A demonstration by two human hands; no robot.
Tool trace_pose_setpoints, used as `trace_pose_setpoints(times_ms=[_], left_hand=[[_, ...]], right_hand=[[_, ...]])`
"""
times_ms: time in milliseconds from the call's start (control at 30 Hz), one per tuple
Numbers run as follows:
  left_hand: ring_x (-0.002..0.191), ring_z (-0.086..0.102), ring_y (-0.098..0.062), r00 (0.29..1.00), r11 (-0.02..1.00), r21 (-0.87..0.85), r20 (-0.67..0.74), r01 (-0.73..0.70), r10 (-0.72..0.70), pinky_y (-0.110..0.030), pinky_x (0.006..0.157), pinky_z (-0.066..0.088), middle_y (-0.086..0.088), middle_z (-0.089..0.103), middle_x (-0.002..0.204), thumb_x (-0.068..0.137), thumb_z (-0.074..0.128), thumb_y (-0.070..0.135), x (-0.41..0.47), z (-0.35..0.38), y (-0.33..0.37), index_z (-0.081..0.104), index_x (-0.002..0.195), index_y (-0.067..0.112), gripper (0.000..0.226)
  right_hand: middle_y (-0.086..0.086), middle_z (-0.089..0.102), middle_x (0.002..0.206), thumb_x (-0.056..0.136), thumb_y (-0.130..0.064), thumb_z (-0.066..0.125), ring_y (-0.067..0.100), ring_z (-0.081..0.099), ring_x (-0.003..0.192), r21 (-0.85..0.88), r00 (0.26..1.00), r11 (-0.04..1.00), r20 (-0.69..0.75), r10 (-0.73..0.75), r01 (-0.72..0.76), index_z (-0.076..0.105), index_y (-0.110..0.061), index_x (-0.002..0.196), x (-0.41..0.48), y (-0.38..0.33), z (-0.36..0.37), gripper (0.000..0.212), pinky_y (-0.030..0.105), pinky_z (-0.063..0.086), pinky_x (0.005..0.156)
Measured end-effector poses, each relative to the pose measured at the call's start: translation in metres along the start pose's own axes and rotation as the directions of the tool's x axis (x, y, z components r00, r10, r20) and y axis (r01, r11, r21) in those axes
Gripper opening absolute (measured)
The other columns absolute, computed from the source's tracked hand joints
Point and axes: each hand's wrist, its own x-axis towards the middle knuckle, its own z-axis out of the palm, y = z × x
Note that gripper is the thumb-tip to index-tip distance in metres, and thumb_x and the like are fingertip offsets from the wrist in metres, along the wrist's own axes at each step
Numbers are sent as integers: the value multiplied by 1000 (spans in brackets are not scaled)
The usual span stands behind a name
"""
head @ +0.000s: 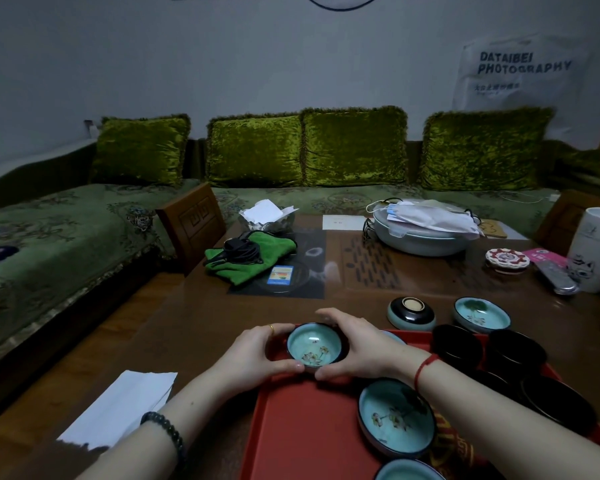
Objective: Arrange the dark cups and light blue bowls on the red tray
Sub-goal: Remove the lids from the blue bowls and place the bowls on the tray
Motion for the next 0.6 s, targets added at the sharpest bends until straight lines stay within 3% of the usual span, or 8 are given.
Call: trace_pose_setpoints(times_ms=[200,500,600], left_hand=[[121,43,0,1000,999,46,24,10,-11,-19,102,34,9,52,134,64,74,49,-2,-4,3,43,130,32,74],[118,42,2,999,998,62,-32,-8,10,-13,97,30,8,51,134,68,72,47,3,-8,25,42,131,29,73],[125,42,-6,999,997,69,-27,-28,30,-21,103,33,7,49,136,70,70,48,11,-6,40,39,132,31,72]], right_hand=[[-4,40,142,61,-46,77,14,34,132,-22,1000,1000,23,-5,5,23,-29,136,-4,1,-5,94,40,23,113],[0,44,138,64,-48,75,10,38,127,54,999,999,-51,-1,4,28,-34,135,-22,17,-42,86,24,30,103],[-2,44,138,67,-48,73,3,38,121,36,996,999,-92,5,-2,30,-34,134,-33,26,-61,81,21,30,98]])
